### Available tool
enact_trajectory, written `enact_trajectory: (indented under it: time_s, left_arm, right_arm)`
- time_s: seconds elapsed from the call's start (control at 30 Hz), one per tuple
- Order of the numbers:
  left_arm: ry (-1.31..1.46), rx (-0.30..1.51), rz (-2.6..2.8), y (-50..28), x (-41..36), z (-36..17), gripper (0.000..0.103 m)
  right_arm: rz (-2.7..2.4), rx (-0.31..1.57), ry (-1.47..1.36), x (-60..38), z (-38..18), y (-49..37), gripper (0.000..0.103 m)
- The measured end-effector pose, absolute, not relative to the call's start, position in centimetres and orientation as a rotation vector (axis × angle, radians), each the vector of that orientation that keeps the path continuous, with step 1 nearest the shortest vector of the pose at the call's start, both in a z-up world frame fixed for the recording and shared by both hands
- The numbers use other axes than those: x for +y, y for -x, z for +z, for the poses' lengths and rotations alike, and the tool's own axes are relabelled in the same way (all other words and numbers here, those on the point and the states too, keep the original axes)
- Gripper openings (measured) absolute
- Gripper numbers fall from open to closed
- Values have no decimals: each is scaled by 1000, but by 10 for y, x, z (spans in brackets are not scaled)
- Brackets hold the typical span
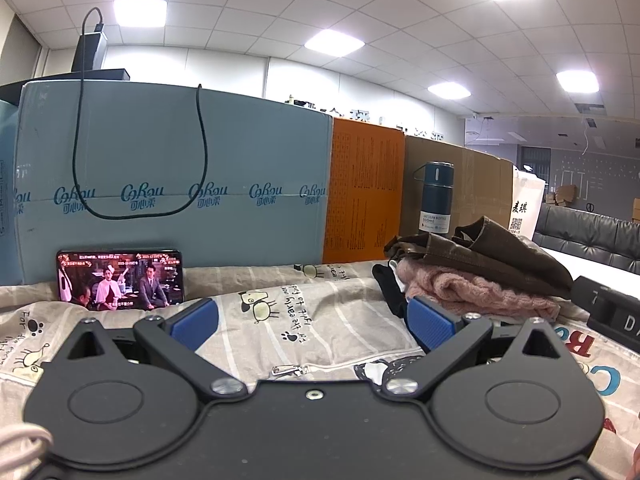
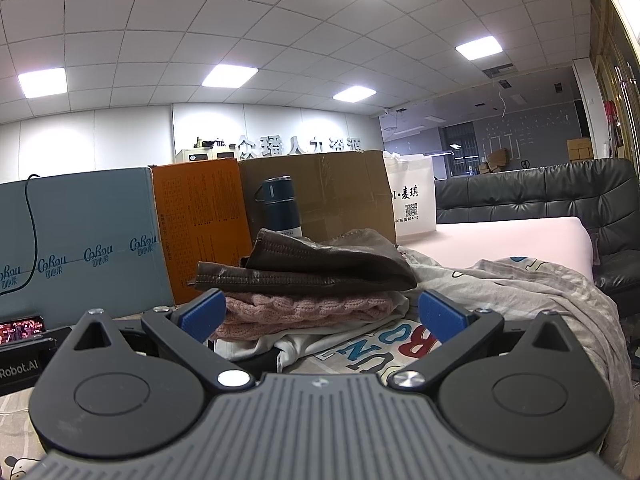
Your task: Fold clothes
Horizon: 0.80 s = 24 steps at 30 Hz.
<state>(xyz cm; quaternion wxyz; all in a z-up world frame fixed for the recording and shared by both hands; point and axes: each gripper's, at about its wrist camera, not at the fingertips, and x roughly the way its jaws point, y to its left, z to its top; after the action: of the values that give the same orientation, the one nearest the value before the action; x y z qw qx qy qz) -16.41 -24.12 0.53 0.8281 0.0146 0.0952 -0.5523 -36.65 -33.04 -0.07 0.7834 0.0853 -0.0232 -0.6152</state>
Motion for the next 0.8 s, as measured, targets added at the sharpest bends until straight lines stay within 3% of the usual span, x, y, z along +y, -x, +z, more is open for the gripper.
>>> enact_trajectory:
  time_s: [0.8]
  left_arm:
    - [-34,204,-1177,165,-242,5,103]
  right_arm:
    - [-1330,-48,-185,-330,0,366,103]
